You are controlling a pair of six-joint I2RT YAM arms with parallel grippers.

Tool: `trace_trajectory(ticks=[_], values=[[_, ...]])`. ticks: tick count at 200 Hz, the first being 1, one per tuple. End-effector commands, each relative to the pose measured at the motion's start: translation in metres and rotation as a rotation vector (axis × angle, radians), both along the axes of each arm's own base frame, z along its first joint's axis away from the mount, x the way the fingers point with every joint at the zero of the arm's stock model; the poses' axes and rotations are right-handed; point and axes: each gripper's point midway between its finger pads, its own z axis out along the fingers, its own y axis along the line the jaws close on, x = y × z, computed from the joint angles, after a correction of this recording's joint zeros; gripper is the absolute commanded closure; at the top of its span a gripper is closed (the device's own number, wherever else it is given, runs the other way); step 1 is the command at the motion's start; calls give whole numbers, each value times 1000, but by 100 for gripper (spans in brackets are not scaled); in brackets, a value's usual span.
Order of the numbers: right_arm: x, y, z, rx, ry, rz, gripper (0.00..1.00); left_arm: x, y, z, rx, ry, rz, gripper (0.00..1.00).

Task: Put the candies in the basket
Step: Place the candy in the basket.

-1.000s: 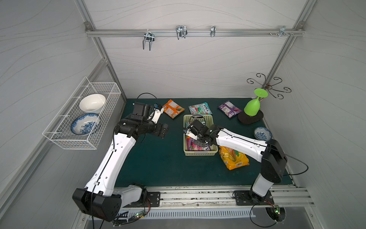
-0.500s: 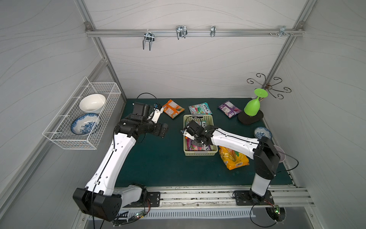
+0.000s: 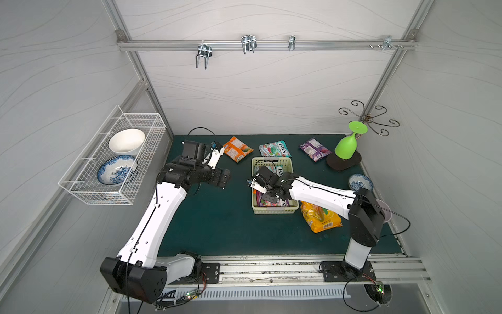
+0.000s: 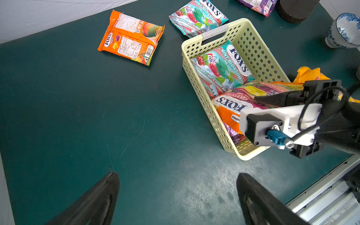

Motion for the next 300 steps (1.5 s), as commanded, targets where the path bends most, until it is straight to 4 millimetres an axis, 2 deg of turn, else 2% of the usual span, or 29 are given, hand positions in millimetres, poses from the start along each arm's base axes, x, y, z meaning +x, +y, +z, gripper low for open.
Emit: trace_trajectory(ticks=[1,47,78,103,125,153,177,193,219,252,265,277,300], values=[[15,-8,-9,-149,-80,-59,100,8,0,8,-111,-30,73,1],[27,-2,-33,-243,-76,-76,100,14,16,-3,-139,-16,146,1],[32,10,-43,-257,-92,-44,100,17,20,2,-179,-8,178,1],[37,19,-55,-275,-96,-27,100,20,19,-6,-183,4,180,2],[39,25,-67,-309,-76,-18,100,20,20,0,-181,-1,177,2],[48,28,-79,-342,-101,-34,100,25,25,-6,-160,-10,197,2],[52,37,-81,-331,-95,-42,100,23,24,-2,-173,-1,190,2],[57,40,-84,-328,-108,-55,100,26,26,-7,-160,-7,198,2],[54,44,-100,-346,-73,-32,100,23,24,-6,-169,3,186,2],[46,42,-109,-347,-44,-27,100,26,26,-11,-163,-1,195,2],[40,41,-111,-353,-27,-9,92,23,23,-8,-177,6,184,2],[33,40,-110,-359,-10,6,80,22,24,-6,-168,6,185,2],[23,38,-100,-320,15,7,70,26,25,-14,-167,5,190,2]])
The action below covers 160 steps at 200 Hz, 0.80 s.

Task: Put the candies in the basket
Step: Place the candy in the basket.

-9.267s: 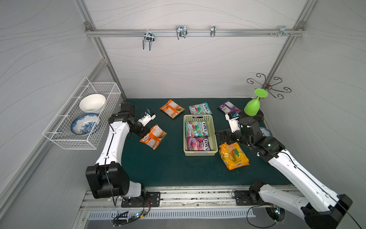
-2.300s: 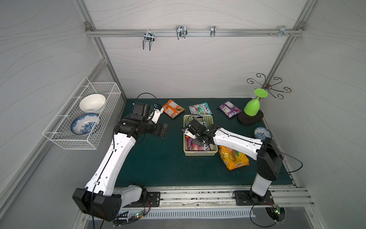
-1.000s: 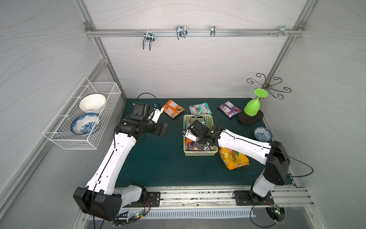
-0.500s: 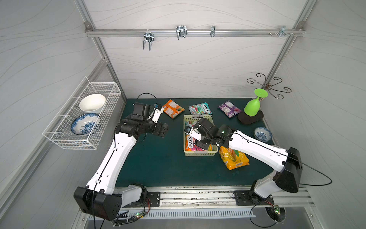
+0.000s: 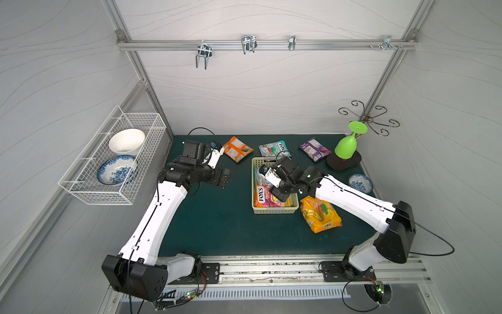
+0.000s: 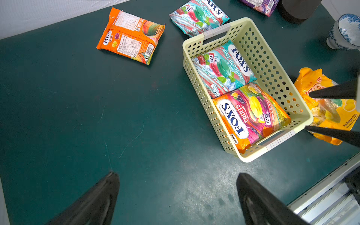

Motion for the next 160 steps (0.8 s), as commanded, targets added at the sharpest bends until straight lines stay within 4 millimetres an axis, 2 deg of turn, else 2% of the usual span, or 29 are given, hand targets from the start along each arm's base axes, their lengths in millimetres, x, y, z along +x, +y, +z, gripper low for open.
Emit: trace_trajectory(ticks=[1,26,53,70,83,98,130,160], values=[[-18,1,12,51,41,15,69,9,-3,4,-17,-36,-5,2],[-34,-4,30,102,87,23,59,6,-2,8,-18,-31,-9,2],[-50,-12,46,171,123,23,53,10,-3,0,-21,-29,-6,2],[-59,-15,56,213,156,18,51,8,-4,6,-27,-28,-11,2],[-62,-17,62,243,181,-1,51,11,0,3,-9,-29,3,2],[-60,-19,64,287,203,-42,50,13,0,-2,-13,-29,4,2],[-40,-28,62,361,259,-211,48,10,0,6,-22,-26,7,2],[-28,-32,48,378,293,-330,45,11,-2,2,-42,-19,2,2]])
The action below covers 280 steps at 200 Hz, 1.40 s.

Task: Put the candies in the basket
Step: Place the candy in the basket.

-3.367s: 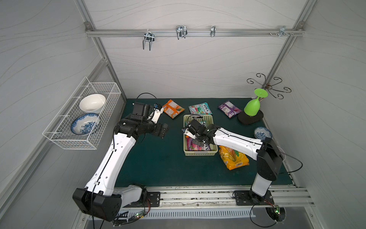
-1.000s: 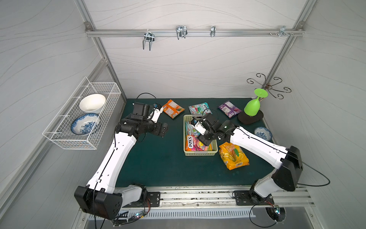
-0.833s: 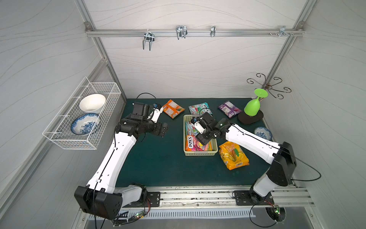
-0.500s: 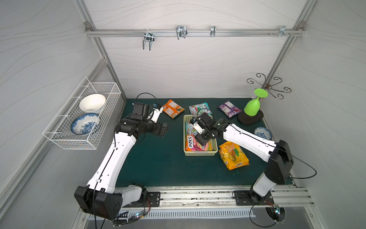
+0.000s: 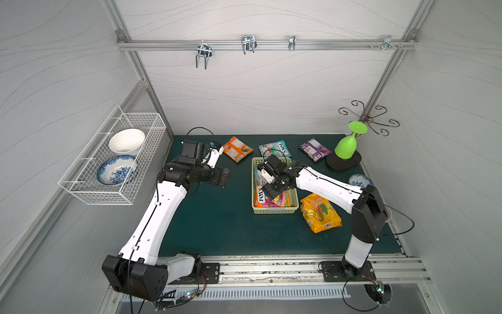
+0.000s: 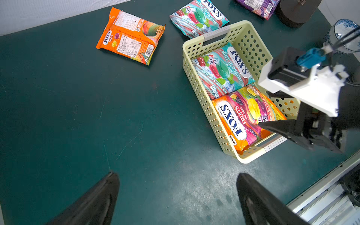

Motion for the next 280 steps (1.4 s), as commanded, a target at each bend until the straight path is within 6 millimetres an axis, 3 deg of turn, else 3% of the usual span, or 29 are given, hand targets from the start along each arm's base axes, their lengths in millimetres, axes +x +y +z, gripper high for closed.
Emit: trace_trajectory(ticks=[1,101,115,141,159,187,204,238,265,280], values=[[3,-1,-12,21,93,-112,45,5,-4,7,-33,-22,-6,2],[25,18,-69,-83,217,-231,27,4,-3,8,-50,-20,-1,2],[22,19,-82,-123,232,-229,27,3,-1,14,-40,-25,2,2],[9,25,-116,-166,246,-196,24,7,0,3,-37,-19,9,2],[-3,25,-140,-228,283,-179,23,4,-3,11,-56,-16,-1,2],[-20,22,-162,-295,298,-143,23,8,-1,4,-40,-19,8,2],[-22,19,-158,-303,314,-142,24,5,-4,7,-59,-10,-2,2],[-8,14,-117,-254,266,-160,24,9,-3,3,-51,-10,4,2],[3,11,-84,-163,277,-214,24,6,-4,11,-57,-5,-3,2],[12,12,-74,-113,265,-247,25,10,-2,5,-46,-11,9,2]])
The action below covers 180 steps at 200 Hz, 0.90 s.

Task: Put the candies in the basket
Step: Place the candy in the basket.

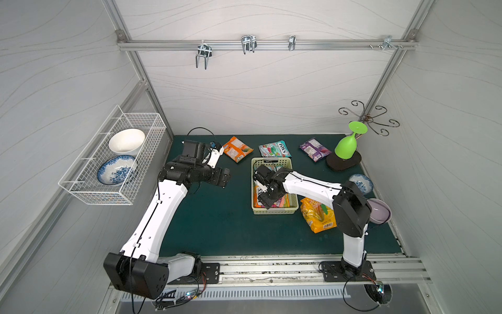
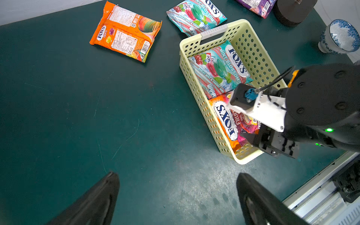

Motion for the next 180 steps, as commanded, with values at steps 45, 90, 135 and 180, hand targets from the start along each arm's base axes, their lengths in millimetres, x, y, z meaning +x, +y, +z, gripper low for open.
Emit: trace_trajectory(ticks=[45,90,135,180], values=[[22,0,17,98,55,-210,29,7,2,12,-18,-42,16,2],[39,11,-8,76,60,-268,33,5,1,14,-37,-42,20,2],[27,9,-43,15,114,-271,36,5,2,13,-43,-38,23,2],[19,-3,-25,32,112,-279,35,6,0,10,-64,-30,29,2]])
